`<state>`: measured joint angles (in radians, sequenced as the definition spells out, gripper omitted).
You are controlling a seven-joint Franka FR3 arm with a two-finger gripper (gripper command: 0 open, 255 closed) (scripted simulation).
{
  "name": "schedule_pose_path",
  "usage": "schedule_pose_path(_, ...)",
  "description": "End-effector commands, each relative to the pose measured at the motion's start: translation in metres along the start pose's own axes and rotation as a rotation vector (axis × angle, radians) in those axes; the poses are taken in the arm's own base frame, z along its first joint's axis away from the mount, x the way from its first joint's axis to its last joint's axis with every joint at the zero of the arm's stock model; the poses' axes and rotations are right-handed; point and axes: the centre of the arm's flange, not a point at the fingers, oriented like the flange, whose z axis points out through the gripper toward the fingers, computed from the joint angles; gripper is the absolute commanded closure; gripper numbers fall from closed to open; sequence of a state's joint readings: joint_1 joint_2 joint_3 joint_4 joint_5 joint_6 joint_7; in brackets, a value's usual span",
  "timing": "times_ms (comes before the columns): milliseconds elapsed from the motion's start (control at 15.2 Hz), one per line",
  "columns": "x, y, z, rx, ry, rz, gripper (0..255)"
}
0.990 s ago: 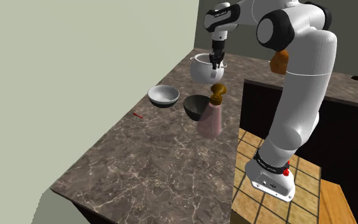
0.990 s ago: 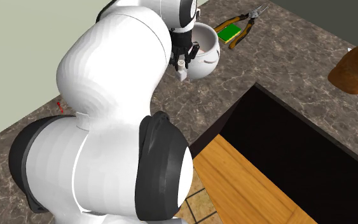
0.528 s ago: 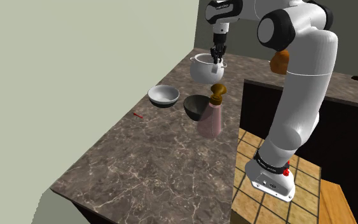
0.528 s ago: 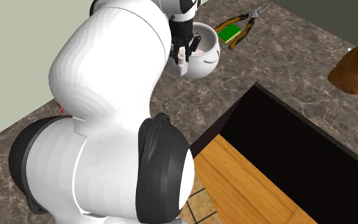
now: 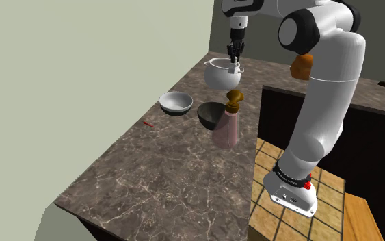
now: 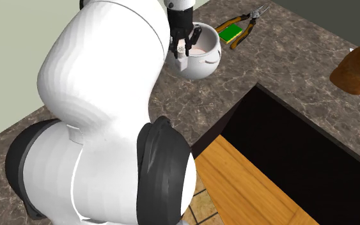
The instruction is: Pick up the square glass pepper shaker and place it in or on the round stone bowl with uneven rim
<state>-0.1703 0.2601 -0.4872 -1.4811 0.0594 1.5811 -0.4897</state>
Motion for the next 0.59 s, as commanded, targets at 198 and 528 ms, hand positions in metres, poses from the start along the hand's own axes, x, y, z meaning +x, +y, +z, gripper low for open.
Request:
schedule_pose_path(198, -0.027, -0.053, -0.005, 0.0, 0.0, 0.0, 255)
schedule_pose_path(528, -0.056, -0.112, -0.007, 0.0, 0.0, 0.0, 255)
